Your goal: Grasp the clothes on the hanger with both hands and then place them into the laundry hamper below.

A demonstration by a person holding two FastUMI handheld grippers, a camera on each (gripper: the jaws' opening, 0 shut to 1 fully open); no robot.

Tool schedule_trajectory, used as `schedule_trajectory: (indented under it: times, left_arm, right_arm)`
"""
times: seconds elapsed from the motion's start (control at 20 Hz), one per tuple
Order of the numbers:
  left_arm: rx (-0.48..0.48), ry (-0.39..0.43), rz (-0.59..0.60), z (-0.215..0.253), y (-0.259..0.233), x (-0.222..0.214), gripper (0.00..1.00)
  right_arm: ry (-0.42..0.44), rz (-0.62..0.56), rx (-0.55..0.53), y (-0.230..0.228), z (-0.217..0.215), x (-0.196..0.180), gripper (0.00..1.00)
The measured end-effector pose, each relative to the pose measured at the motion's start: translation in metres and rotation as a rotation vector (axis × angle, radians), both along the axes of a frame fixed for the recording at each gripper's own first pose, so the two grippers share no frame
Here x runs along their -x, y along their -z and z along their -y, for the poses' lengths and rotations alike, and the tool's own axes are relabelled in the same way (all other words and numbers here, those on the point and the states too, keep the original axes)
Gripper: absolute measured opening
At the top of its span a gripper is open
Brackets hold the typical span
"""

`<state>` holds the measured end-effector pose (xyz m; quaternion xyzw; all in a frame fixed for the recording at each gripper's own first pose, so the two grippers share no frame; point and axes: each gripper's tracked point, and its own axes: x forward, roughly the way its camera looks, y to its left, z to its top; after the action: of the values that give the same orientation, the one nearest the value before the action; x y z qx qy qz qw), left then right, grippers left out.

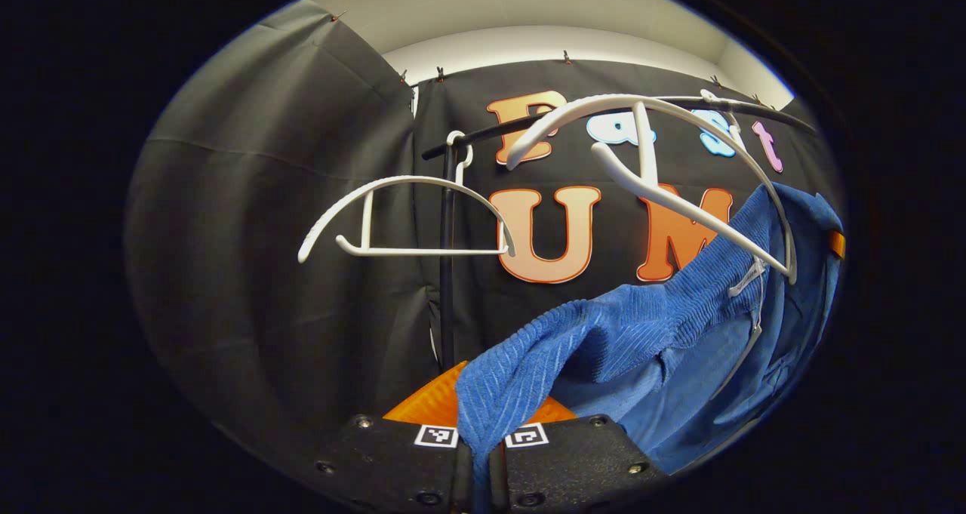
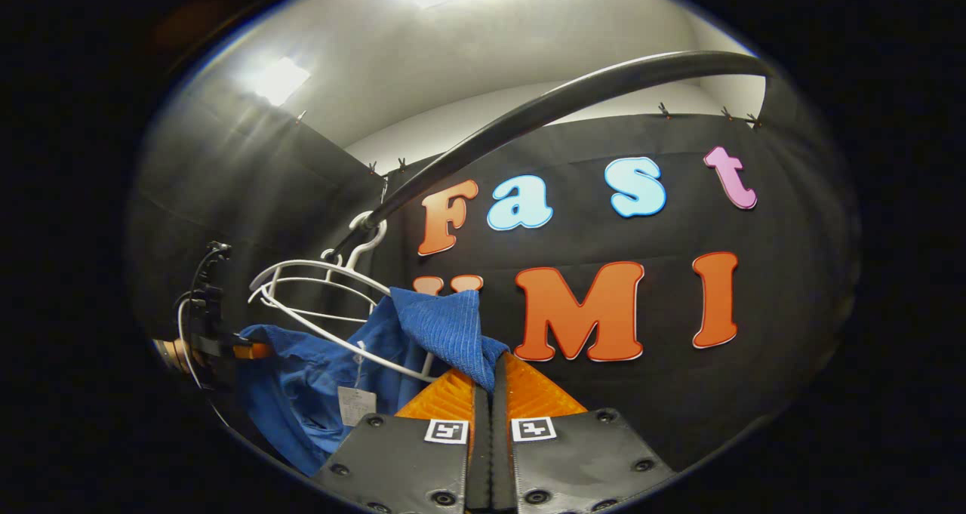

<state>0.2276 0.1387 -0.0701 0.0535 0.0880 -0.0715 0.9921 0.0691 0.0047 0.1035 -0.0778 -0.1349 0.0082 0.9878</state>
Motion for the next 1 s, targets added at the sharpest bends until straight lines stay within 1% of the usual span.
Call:
schedule_trajectory:
  times: [0.1,0.25,0.35,0.4,0.5,0.65,0.75,0.8,0.9,1.0]
  left_arm:
    - [0.008,0.008,-0.003,0.005,-0.001,0.012,0.1]
    - [0.006,0.02,0.007,0.019,-0.003,0.027,0.1]
    - [0.014,0.024,0.015,0.028,-0.002,0.033,0.1]
    - [0.022,0.032,0.014,0.035,0.001,0.035,0.1]
    - [0.025,0.04,-0.008,0.043,0.013,0.039,0.1]
    - [0.044,0.051,-0.046,0.055,0.029,0.047,0.1]
    - [0.049,0.051,-0.064,0.06,0.039,0.05,0.1]
    - [0.054,0.048,-0.068,0.061,0.042,0.053,0.1]
    - [0.082,0.05,-0.076,0.064,0.048,0.058,0.1]
    - [0.117,0.053,-0.104,0.069,0.059,0.067,0.1]
  right_arm:
    - [0.02,-0.002,-0.007,0.002,0.01,-0.004,0.07]
    - [0.085,-0.034,-0.017,0.018,0.035,-0.017,0.08]
    - [0.071,-0.057,-0.048,0.031,0.039,-0.021,0.07]
    - [0.064,-0.063,-0.041,0.037,0.038,-0.025,0.07]
    - [0.089,-0.097,0.009,0.056,0.046,-0.031,0.07]
    - [0.159,-0.134,0.036,0.072,0.066,-0.04,0.08]
    - [0.239,-0.195,0.004,0.094,0.099,-0.046,0.08]
    - [0.257,-0.226,-0.023,0.106,0.11,-0.045,0.08]
    - [0.27,-0.26,-0.069,0.126,0.124,-0.042,0.08]
    - [0.259,-0.297,-0.084,0.147,0.129,-0.031,0.08]
